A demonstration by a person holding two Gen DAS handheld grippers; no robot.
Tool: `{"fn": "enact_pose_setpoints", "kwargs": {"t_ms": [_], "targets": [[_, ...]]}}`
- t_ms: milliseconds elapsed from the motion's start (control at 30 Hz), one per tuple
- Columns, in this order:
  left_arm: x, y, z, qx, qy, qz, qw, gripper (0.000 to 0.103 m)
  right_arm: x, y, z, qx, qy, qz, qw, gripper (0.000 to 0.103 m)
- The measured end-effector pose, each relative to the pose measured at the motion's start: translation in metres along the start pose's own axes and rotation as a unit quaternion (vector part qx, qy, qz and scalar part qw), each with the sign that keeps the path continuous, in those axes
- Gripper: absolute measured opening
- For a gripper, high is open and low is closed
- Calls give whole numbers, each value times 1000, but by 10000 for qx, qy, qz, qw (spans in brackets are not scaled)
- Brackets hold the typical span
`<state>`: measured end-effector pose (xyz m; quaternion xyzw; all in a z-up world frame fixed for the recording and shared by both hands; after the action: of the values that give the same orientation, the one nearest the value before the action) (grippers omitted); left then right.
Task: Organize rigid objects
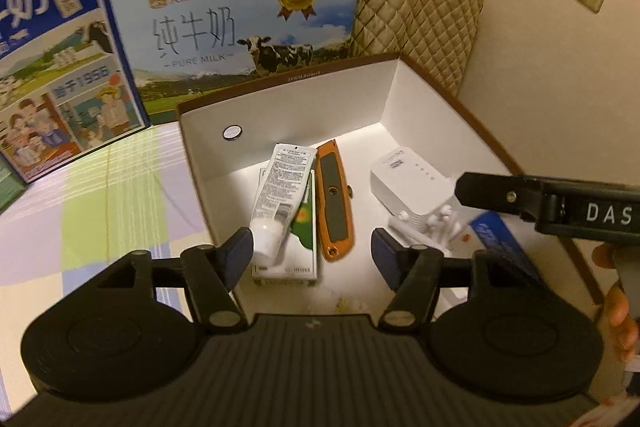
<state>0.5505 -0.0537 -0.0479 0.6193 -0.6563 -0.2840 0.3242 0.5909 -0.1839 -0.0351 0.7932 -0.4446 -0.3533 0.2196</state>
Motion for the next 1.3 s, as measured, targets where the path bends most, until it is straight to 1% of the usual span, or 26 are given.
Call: {"fn": "enact_pose_setpoints", "kwargs": {"t_ms": [67,167,200,300,400,467,600,733,867,967,1300], "targets": [[1,16,5,100,48,39,9999,62,1,12,5,42,-20,-1,10000,82],[3,42,15,266,61,-16,9996,72,2,30,13,93,-33,-36,9999,84],[4,52,20,354,63,-33,9993,73,2,37,16,132,-30,-47,9999,84],[5,77,36,498,95,-62,9987,76,0,55,27,201,5,-12,9998,84],[4,98,56,532,94,-210,9983,76,-5,70,38,188,61,2,9998,84],[2,111,70,526,117,-279,9982,76,-11,79,48,132,156,-49,9998,84],[-6,135,96,414,353,-321,9980,76,-27,93,69,8,304,-192,9994,84],[-15,159,121,303,507,-483,9971,75,-44,104,91,-126,412,-247,9988,84],[-27,183,147,254,734,-553,9954,74,-63,115,114,-274,467,-327,9980,84],[-37,203,167,223,861,-613,9941,74,-79,124,131,-364,527,-302,9975,84],[-69,267,232,178,1134,-632,9914,74,-140,160,200,-560,864,-334,9941,84]]}}
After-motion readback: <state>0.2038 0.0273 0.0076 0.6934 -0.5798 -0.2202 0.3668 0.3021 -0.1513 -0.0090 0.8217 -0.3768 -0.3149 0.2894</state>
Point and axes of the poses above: each gripper's, at about its wrist camera, not at the fingertips, and y roughly against the way its jaws point, x to its right, z to its underside, the point moved 1 cm from there along -y, roughly the way its jaws point, and after that the axes turned 1 degree about x, right-handed, at the moved point
